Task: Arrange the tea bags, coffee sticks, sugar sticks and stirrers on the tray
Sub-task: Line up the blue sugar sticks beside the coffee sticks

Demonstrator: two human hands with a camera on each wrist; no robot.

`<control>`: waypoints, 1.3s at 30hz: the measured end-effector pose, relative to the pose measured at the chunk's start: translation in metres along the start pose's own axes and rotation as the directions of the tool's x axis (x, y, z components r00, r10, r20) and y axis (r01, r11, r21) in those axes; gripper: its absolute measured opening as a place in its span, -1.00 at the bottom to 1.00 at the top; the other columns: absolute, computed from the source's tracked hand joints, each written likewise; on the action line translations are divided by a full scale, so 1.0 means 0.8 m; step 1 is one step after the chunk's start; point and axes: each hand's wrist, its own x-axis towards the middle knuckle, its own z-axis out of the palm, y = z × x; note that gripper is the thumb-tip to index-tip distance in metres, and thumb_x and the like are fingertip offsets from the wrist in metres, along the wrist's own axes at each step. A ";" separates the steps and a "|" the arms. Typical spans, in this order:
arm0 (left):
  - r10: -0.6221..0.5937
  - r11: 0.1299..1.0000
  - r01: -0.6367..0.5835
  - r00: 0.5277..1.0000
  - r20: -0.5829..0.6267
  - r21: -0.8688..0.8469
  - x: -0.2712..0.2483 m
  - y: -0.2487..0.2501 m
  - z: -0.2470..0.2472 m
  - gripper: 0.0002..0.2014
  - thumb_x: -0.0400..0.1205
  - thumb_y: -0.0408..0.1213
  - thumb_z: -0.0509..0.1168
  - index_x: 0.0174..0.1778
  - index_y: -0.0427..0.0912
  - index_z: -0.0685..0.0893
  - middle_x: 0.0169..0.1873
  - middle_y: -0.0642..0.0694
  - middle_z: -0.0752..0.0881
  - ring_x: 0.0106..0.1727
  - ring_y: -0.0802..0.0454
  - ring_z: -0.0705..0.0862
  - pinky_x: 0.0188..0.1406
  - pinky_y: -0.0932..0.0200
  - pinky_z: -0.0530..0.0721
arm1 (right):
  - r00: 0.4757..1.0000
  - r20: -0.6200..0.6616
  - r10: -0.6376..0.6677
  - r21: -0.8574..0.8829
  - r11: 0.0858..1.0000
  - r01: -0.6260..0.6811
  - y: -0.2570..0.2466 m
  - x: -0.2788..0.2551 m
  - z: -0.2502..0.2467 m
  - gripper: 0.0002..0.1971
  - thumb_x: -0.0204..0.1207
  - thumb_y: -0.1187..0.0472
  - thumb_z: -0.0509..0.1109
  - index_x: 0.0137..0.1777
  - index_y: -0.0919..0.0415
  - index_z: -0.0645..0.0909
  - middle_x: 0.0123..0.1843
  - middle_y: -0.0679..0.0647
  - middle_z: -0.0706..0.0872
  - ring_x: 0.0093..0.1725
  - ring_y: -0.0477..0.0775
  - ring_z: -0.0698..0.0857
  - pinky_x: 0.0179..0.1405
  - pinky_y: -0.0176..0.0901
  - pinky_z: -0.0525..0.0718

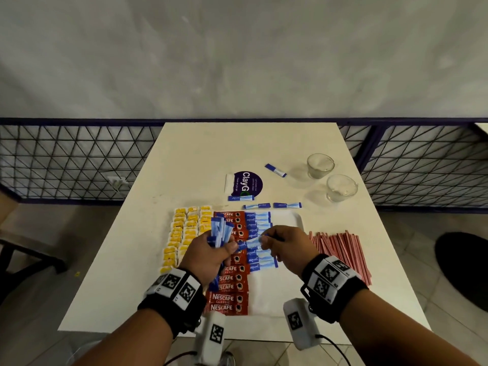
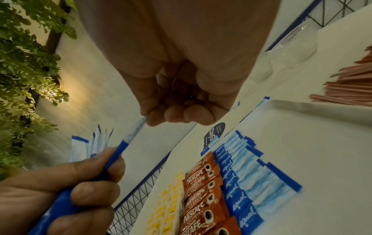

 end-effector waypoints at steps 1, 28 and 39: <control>0.010 1.000 -0.010 1.000 -0.002 0.020 -0.001 -0.002 0.001 -0.88 0.56 -0.32 0.45 -0.06 -0.24 0.68 -0.55 -0.10 0.64 -0.47 -0.05 0.56 -0.46 0.07 0.56 | 1.000 -0.017 0.009 0.013 1.000 -0.009 0.004 -0.001 -0.002 -0.88 0.55 0.15 0.43 -0.22 0.07 0.70 -0.35 -0.07 0.73 -0.44 -0.16 0.57 -0.34 -0.20 0.59; -0.069 0.992 0.078 0.993 -0.095 0.096 -0.013 -0.042 -0.063 -0.91 0.59 -0.33 0.41 -0.05 -0.21 0.66 -0.36 -0.18 0.76 -0.50 -0.02 0.54 -0.52 0.12 0.53 | 0.875 -0.151 0.460 -0.552 0.695 -0.460 0.088 0.007 0.034 -0.69 0.53 -0.10 0.36 0.05 0.12 0.72 0.01 0.05 0.77 -0.16 0.02 0.60 -0.19 -0.31 0.47; -0.075 0.991 0.081 0.995 -0.061 0.110 -0.008 -0.038 -0.061 -0.92 0.59 -0.34 0.40 -0.05 -0.23 0.65 -0.34 -0.21 0.75 -0.48 -0.03 0.55 -0.54 0.13 0.53 | 0.880 -0.139 0.455 -0.589 0.676 -0.442 0.094 0.011 0.036 -0.64 0.50 -0.19 0.35 -0.05 0.11 0.68 -0.17 0.00 0.68 -0.17 0.01 0.65 -0.22 -0.26 0.52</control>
